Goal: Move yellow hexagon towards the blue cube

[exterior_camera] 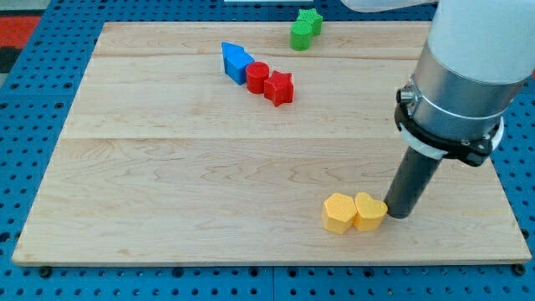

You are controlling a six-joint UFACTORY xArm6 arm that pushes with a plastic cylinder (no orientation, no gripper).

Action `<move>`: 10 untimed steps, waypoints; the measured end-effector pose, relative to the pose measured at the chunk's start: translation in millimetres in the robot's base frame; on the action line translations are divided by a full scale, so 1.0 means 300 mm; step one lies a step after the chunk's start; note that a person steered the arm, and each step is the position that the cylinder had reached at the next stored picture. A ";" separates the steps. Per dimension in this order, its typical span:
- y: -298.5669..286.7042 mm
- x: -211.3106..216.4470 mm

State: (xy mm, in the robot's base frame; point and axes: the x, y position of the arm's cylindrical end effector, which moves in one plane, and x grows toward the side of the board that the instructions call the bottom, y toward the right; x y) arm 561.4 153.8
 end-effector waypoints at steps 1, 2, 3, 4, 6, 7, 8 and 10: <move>0.090 0.029; 0.114 0.046; 0.078 0.093; 0.005 0.114; -0.188 0.084; -0.279 0.037; -0.363 -0.022; -0.459 -0.144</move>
State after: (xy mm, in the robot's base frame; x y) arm 518.1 16.1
